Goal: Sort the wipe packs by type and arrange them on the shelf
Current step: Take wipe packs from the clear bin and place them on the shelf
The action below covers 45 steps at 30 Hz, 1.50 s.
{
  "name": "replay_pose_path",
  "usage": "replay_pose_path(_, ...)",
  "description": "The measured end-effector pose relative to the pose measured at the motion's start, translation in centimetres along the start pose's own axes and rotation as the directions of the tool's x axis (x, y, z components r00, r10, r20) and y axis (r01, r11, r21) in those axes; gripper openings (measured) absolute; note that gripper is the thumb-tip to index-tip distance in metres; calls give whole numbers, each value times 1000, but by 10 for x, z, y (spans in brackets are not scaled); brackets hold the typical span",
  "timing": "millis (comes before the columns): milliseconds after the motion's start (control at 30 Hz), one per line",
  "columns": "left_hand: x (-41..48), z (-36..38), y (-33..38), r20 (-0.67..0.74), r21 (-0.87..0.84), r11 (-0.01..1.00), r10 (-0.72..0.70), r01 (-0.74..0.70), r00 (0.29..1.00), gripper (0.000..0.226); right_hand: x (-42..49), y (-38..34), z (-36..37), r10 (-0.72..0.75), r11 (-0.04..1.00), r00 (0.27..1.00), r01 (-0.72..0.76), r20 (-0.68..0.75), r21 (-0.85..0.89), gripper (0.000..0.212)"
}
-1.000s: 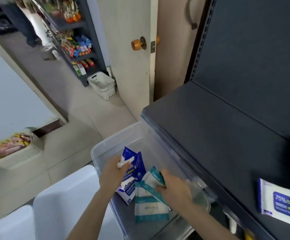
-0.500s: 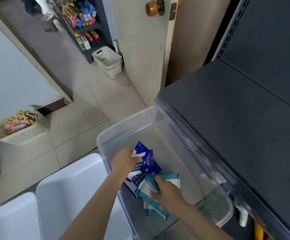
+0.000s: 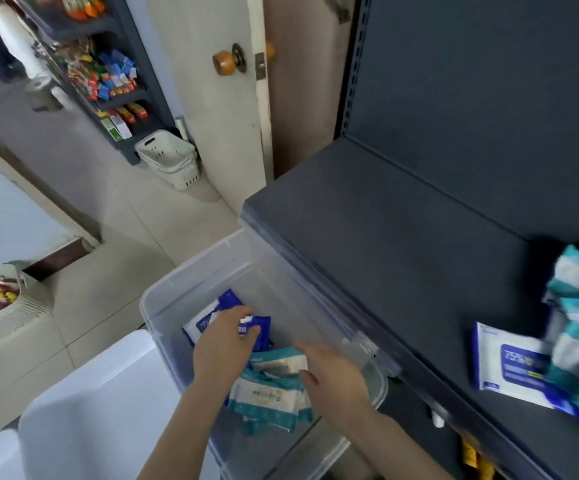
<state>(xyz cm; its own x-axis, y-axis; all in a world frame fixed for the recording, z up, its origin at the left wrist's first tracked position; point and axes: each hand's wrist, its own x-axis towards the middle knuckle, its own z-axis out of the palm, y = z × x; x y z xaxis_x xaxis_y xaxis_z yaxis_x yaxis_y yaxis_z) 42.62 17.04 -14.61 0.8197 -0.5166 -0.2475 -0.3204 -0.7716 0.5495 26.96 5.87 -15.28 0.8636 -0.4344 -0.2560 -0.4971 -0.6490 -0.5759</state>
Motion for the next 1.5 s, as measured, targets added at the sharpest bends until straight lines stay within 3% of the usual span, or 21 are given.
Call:
replay_pose_path(133,-37,7,43,-44,-59,986,156,-159,987,29,-50,8,-40,-47,998,981,54,-186,34,45)
replay_pose_path(233,-62,14,86,-69,-51,961,269,-273,961,28,-90,20,-76,-24,993,911,70,-413,98,41)
replay_pose_path(300,-77,23,119,-66,-59,922,378,-382,923,27,-114,34,-97,13,991,871,54,-491,123,40)
replay_pose_path(567,-135,74,246,51,-99,767,641,-635,766,28,-205,106,-165,219,975,746,-142,-629,171,36)
replay_pose_path(733,-160,111,308,191,-57,605,788,-794,586,37,-271,153,-199,388,920,688,-325,-613,218,32)
replay_pose_path(867,-167,135,352,367,131,436,813,-890,452,57,-319,190,-211,497,854,632,-479,-595,204,36)
replay_pose_path(1033,-166,160,379,493,418,315,709,-852,504,72,-353,218,-202,570,763,649,-646,-503,30,52)
replay_pose_path(1200,-163,170,383,526,523,283,635,-804,566,72,-352,235,-184,502,747,632,-661,-591,-73,70)
replay_pose_path(1367,-164,168,382,517,530,306,623,-791,588,56,-349,241,-187,498,740,670,-659,-551,-134,53)
replay_pose_path(1500,-170,164,375,461,532,307,676,-789,575,49,-340,231,-198,402,801,714,-577,-573,-158,46)
